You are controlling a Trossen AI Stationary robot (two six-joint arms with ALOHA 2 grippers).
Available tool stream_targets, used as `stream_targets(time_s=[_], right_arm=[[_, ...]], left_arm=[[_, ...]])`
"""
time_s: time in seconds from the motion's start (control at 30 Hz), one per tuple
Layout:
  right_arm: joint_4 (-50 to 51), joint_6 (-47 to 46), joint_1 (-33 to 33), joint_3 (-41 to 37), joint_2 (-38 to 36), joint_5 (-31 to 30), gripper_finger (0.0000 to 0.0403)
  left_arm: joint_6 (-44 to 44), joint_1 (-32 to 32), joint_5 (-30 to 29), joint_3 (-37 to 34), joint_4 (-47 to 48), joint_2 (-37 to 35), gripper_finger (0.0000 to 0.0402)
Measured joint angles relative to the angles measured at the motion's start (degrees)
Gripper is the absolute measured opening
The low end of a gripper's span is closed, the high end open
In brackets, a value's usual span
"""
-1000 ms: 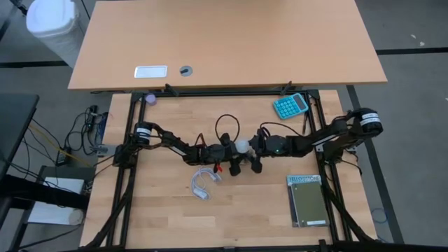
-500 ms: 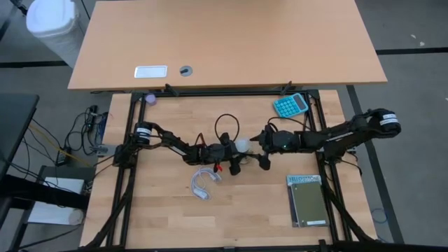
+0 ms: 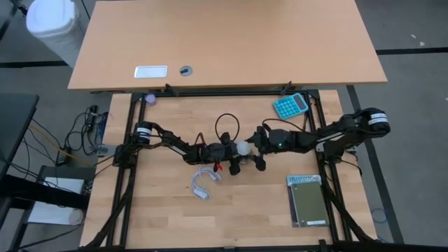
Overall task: Screw lightbulb
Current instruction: Insert the lightbulb into the socket
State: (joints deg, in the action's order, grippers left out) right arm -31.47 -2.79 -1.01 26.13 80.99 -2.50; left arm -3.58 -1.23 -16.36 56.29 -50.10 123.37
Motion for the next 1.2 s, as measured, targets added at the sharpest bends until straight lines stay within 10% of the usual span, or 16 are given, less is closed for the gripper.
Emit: stream_targets(time_s=[0.97, 1.2], right_arm=[[-0.3, 0.4, 0.1, 0.0, -0.1, -3.9, 0.0305], [-1.5, 0.4, 0.6, 0.0, 0.5, -2.9, 0.024]], left_arm=[[0.3, 0.0, 2.3, 0.0, 0.2, 0.0, 0.0193], [0.3, 0.0, 2.3, 0.0, 0.3, 0.0, 0.0193]])
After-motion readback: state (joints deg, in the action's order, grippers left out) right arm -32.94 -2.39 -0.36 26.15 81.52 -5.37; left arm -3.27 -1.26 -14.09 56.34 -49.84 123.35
